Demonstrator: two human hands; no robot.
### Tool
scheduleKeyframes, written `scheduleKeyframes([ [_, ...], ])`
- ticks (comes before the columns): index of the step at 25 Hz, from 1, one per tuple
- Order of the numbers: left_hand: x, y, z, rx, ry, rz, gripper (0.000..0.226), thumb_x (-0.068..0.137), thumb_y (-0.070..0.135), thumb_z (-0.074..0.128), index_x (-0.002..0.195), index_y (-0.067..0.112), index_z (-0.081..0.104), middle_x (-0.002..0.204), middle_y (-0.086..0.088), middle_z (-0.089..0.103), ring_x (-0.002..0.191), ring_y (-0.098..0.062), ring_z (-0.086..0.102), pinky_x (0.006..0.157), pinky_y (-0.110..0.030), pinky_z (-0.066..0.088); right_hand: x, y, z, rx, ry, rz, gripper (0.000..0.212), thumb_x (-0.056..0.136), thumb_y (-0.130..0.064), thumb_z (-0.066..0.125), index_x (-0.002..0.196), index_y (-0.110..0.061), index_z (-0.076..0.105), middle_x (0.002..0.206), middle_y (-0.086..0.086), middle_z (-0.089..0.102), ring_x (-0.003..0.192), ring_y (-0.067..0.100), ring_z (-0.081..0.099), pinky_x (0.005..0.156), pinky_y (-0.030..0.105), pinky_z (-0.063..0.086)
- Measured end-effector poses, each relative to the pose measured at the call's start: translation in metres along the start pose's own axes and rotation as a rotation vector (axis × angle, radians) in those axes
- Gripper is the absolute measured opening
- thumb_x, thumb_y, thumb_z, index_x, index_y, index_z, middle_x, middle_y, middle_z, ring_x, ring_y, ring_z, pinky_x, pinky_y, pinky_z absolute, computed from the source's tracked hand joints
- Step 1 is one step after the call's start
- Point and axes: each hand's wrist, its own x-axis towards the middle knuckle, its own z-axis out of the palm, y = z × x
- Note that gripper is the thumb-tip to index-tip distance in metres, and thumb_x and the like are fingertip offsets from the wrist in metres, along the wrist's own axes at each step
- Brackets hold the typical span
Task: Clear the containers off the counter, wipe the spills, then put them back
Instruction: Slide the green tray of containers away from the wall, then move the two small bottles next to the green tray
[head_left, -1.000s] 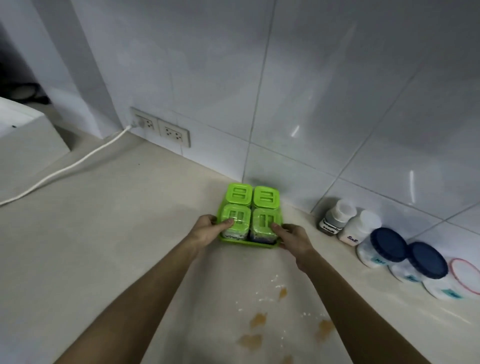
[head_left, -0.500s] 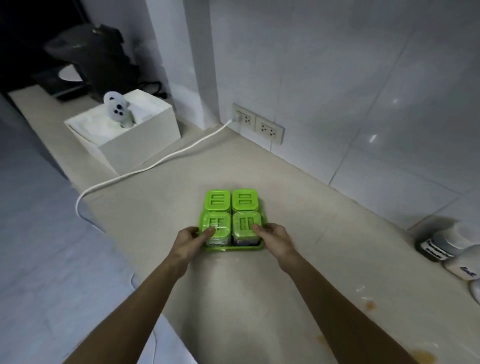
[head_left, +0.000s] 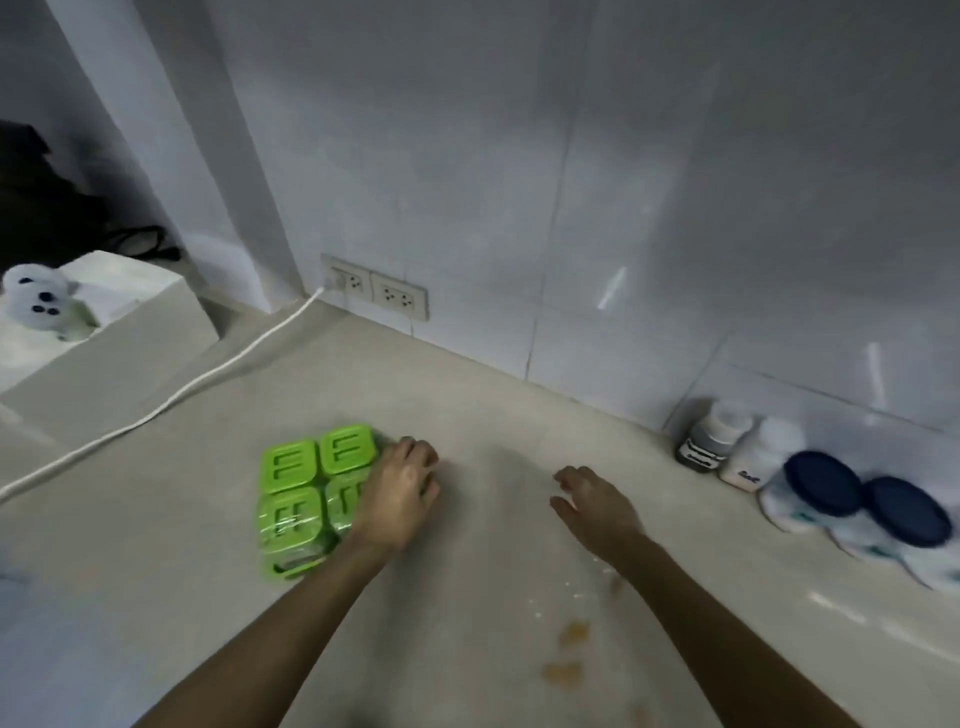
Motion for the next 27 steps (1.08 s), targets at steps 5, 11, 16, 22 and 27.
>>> scheduleKeyframes([
  [5, 0.072, 0.133, 0.047, 0.025, -0.337, 0.255, 0.041, 0.088, 0.024, 0.052, 0.126, 0.011, 0.049, 0.125, -0.009, 0.05, 0.117, -0.029, 0.045, 0.093, -0.04, 0.043, -0.051, 0.132, -0.075, -0.03, 0.207, 0.28, 0.034, 0.091, -0.024, 0.054, 0.122, -0.012, 0.054, 0.123, 0.01, 0.058, 0.111, 0.03, 0.057, 0.088, 0.037, 0.046],
  [11, 0.136, 0.271, 0.082, 0.036, -0.366, 0.437, 0.049, 0.085, 0.02, 0.057, 0.131, 0.01, 0.042, 0.139, -0.012, 0.037, 0.124, -0.034, 0.04, 0.098, -0.047, 0.043, -0.06, 0.199, -0.126, -0.148, 0.351, 0.337, 0.038, 0.088, -0.018, 0.054, 0.124, -0.008, 0.053, 0.127, 0.014, 0.054, 0.116, 0.035, 0.05, 0.091, 0.042, 0.043],
  [16, 0.167, 0.317, 0.105, 0.082, -0.462, 0.47, 0.063, 0.089, 0.025, 0.056, 0.144, 0.015, 0.028, 0.152, -0.007, 0.023, 0.136, -0.032, 0.028, 0.104, -0.048, 0.039, -0.033, 0.21, -0.13, -0.086, 0.273, 0.323, 0.065, 0.091, -0.021, 0.053, 0.148, -0.011, 0.022, 0.152, 0.011, 0.032, 0.132, 0.031, 0.042, 0.098, 0.04, 0.044],
  [22, 0.168, 0.33, 0.12, 0.111, -0.419, 0.438, 0.039, 0.088, 0.017, 0.055, 0.127, 0.011, 0.048, 0.129, -0.016, 0.035, 0.116, -0.038, 0.044, 0.096, -0.043, 0.045, -0.005, 0.212, -0.121, -0.105, 0.227, 0.324, 0.063, 0.091, -0.026, 0.059, 0.143, -0.01, 0.027, 0.137, 0.018, 0.037, 0.108, 0.035, 0.056, 0.081, 0.038, 0.052],
  [27, 0.159, 0.298, 0.101, 0.081, -0.331, 0.454, 0.049, 0.088, 0.02, 0.06, 0.133, 0.011, 0.043, 0.127, -0.016, 0.044, 0.108, -0.036, 0.052, 0.095, -0.039, 0.044, 0.002, 0.192, -0.124, -0.188, 0.229, 0.26, 0.054, 0.089, -0.033, 0.061, 0.132, -0.009, 0.039, 0.124, 0.016, 0.043, 0.104, 0.035, 0.058, 0.078, 0.041, 0.052],
])
